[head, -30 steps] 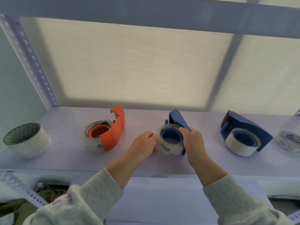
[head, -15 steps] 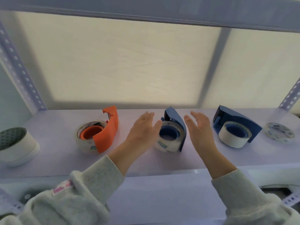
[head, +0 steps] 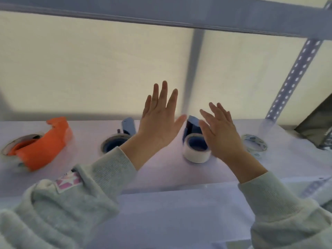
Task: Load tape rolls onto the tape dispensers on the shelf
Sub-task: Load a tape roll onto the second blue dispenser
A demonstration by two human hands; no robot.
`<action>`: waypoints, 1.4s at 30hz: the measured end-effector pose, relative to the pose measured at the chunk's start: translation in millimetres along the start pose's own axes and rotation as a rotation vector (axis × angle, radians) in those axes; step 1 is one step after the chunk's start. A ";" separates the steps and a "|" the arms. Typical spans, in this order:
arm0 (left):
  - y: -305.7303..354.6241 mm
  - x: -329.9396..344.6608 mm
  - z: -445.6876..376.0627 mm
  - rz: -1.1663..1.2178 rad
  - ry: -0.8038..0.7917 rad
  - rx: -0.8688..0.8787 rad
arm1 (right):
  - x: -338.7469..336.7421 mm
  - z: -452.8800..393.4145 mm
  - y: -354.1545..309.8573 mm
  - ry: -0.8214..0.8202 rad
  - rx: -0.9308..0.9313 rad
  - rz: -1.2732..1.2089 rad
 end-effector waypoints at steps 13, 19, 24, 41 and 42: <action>213.0 118.0 -12.3 1.183 -0.549 -0.426 | -22.1 51.0 208.5 -0.093 0.792 -0.593; 212.5 148.5 -14.2 1.139 -0.600 -0.607 | -2.4 58.2 209.9 -0.212 0.728 -0.555; 224.1 139.1 -16.7 1.268 -0.547 -0.488 | -12.4 57.0 209.9 0.023 0.679 -0.821; 18.4 29.4 69.8 1.404 0.232 -0.597 | 22.1 54.3 -43.9 -0.297 0.096 -1.248; 7.6 31.9 75.3 1.403 0.211 -0.626 | 31.3 58.2 -52.1 -0.340 0.127 -1.255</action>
Point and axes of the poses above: each hand's wrist, its own z-axis away from the middle knuckle, its own x-axis out of the palm, y = z × x, the point moved 5 cm from there along -z, towards the middle knuckle, and after that the axes turned 1 degree about -z, right-handed, at the moved point
